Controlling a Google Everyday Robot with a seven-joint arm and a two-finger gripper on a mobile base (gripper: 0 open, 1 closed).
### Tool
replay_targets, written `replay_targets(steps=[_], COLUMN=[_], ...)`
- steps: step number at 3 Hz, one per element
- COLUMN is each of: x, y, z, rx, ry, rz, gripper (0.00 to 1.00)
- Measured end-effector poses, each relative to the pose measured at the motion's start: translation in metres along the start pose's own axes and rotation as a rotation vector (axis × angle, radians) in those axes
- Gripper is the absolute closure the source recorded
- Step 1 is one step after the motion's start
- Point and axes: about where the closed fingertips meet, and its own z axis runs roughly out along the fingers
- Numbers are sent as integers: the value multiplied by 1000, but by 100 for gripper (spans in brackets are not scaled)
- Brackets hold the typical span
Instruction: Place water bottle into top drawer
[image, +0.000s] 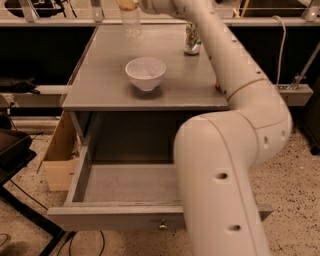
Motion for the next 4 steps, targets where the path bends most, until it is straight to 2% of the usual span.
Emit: replay_targets(steps=[1, 2, 3, 4], x=[-45, -70, -70, -55], y=[11, 14, 28, 56], z=[-81, -175, -269, -339], rx=[-74, -82, -58, -67], ry=[23, 94, 197, 267], rz=[-81, -128, -150, -143], gripper=[100, 100, 100, 100])
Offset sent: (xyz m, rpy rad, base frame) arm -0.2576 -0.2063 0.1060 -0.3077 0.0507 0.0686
